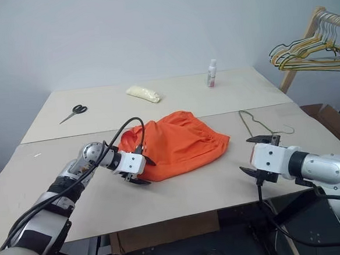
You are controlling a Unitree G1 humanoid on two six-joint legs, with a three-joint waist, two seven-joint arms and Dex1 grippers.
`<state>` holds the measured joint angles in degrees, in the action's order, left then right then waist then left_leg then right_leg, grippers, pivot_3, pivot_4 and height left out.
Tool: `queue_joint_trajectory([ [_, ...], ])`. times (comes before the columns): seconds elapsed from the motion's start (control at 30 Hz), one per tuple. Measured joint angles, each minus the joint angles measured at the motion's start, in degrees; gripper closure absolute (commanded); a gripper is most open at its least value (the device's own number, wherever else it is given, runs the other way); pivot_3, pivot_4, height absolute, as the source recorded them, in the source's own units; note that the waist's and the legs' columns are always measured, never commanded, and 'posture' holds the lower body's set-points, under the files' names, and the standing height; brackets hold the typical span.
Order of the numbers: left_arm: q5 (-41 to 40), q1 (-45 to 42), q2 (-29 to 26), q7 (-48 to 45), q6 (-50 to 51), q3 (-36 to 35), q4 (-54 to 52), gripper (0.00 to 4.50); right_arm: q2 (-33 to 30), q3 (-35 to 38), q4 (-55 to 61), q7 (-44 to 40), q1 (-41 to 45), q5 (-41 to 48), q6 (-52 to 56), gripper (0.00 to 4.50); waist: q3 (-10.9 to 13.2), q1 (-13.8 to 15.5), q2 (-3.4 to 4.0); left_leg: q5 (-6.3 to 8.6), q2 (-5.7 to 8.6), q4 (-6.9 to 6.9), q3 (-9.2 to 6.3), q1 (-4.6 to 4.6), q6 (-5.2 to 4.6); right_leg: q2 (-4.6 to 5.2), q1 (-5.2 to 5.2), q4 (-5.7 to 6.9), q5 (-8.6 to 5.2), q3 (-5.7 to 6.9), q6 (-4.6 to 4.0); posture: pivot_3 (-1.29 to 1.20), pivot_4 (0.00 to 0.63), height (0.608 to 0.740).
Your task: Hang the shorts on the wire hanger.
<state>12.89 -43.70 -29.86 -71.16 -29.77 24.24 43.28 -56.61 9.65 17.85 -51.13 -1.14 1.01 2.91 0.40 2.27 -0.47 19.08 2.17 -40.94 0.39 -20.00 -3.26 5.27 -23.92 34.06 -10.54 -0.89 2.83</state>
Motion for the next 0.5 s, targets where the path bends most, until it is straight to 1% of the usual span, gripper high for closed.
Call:
queue_joint_trajectory([
  [0.07,1.5,-0.8,-0.1,1.8,-0.7,0.4,1.0,1.1,0.0,-0.1,-0.1,0.0,0.3,-0.1,0.0,0.0,0.0,0.0,0.0,0.0,0.0,0.01,0.0,0.09,-0.01,0.0,0.09,0.0,0.0,0.0,0.0,0.02,0.0,0.74],
  [0.1,1.9,-0.9,-0.1,2.5,-1.0,0.4,1.5,1.45,0.0,-0.1,-0.3,0.0,0.3,-0.2,0.0,0.0,0.0,0.0,0.01,0.01,0.0,0.01,0.0,0.15,-0.02,0.0,0.15,0.0,-0.01,0.0,0.01,0.03,0.0,0.74],
  [0.17,2.6,-0.9,0.0,3.4,-1.4,0.4,2.3,1.9,0.0,-0.2,-0.6,0.0,0.5,-0.3,0.0,0.0,0.0,0.0,0.01,0.03,-0.01,0.02,-0.01,0.27,-0.04,0.0,0.29,-0.02,-0.02,0.0,0.04,0.03,0.0,0.74],
  [0.3,2.7,-0.9,0.1,3.4,-1.2,0.4,3.0,3.21,0.0,-0.6,-1.1,0.0,0.8,-0.5,0.0,0.0,0.0,0.0,-0.01,0.1,-0.02,0.02,-0.01,0.58,-0.17,0.0,0.6,-0.03,-0.09,0.01,0.13,0.03,0.0,0.74],
  [0.43,2.5,-0.9,-0.2,2.5,-1.2,0.3,3.0,4.43,0.0,-2.0,-1.9,0.0,1.9,-0.9,-0.1,0.0,0.0,0.0,-0.02,0.12,-0.04,0.01,0.0,0.64,-0.2,0.03,0.67,-0.04,-0.11,-0.02,0.16,0.04,0.0,0.74],
  [0.5,2.2,-0.9,-0.9,1.9,-1.2,0.2,2.7,4.47,0.0,-2.6,-2.7,0.0,3.0,-1.3,-0.3,0.0,0.0,0.0,-0.02,0.12,-0.05,0.02,0.0,0.66,-0.2,0.03,0.67,-0.04,-0.11,-0.03,0.16,0.05,0.0,0.74],
])
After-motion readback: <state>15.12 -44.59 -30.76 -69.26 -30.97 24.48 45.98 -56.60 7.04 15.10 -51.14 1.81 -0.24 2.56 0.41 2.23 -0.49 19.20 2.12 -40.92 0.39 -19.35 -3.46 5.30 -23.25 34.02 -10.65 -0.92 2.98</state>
